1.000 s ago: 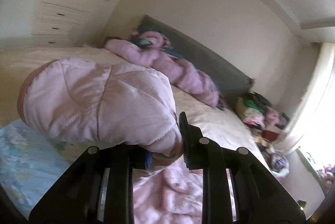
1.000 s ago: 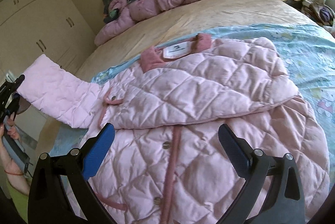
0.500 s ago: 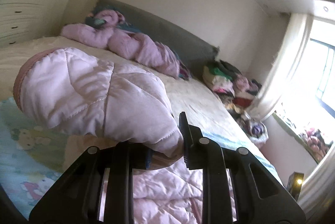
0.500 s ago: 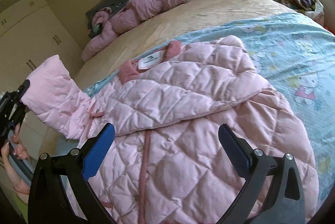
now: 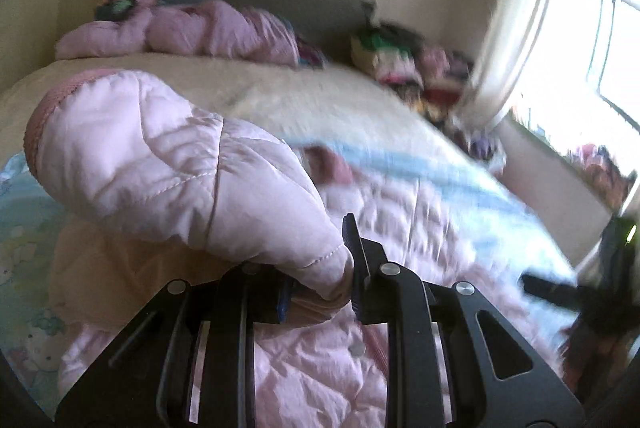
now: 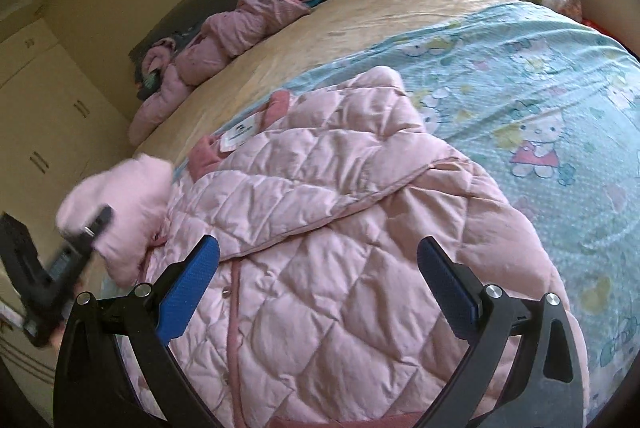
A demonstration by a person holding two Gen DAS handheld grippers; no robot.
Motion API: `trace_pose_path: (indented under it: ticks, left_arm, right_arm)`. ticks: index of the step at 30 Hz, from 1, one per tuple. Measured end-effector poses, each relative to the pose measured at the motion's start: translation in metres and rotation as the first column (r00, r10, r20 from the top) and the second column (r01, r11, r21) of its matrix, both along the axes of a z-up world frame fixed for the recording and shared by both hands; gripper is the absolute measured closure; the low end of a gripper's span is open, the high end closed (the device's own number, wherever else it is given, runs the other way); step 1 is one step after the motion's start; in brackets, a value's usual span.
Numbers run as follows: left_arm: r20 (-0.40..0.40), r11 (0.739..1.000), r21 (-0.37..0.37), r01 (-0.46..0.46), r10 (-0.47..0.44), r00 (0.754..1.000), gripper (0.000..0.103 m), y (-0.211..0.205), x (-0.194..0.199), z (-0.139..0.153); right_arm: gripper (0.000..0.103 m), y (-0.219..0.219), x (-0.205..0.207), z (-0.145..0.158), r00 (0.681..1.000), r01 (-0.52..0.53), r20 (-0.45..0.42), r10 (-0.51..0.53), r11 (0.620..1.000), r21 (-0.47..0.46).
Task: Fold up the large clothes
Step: 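Fold the sleeve across the jacket with the left gripper while the right gripper grasps the trim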
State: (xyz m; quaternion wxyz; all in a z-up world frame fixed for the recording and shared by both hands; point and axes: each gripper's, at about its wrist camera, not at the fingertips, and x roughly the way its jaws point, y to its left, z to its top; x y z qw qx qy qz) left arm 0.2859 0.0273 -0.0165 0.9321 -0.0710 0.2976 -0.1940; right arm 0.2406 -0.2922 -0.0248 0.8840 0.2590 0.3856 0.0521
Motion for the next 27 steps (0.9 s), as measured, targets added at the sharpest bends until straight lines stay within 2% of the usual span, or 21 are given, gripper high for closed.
trace_pose_path:
  ticks: [3, 6, 11, 14, 23, 27]
  left_arm:
    - [-0.056, 0.994, 0.095, 0.062, -0.056, 0.997, 0.087, -0.023, 0.006, -0.025]
    - [-0.080, 0.979, 0.170, 0.111, -0.099, 0.992, 0.085, -0.036, 0.005, -0.042]
    - [-0.103, 0.968, 0.201, 0.154, -0.135, 0.985, 0.082, -0.040, 0.003, -0.053]
    - [-0.088, 0.951, 0.256, 0.176, -0.158, 0.984, 0.081, -0.048, -0.004, -0.054]
    - [-0.066, 0.922, 0.312, 0.229, -0.219, 0.973, 0.058, -0.066, -0.016, -0.050]
    - [-0.072, 0.914, 0.324, 0.245, -0.234, 0.970, 0.042, -0.068, -0.017, -0.048]
  right_arm:
    - [0.004, -0.008, -0.001, -0.002, 1.000, 0.029, -0.006, -0.029, 1.000, 0.008]
    - [0.004, -0.015, -0.002, -0.006, 0.999, 0.046, -0.017, -0.046, 0.999, 0.025]
    - [0.004, -0.018, 0.003, -0.001, 0.999, 0.044, -0.011, -0.043, 0.998, 0.034]
    - [0.004, -0.020, 0.006, 0.012, 0.999, 0.042, 0.020, -0.042, 0.998, 0.040]
    - [0.004, -0.016, 0.019, 0.036, 0.998, 0.003, 0.054, -0.006, 0.999, 0.052]
    - [0.004, -0.015, 0.025, 0.034, 0.999, 0.002, 0.040, -0.005, 0.998, 0.070]
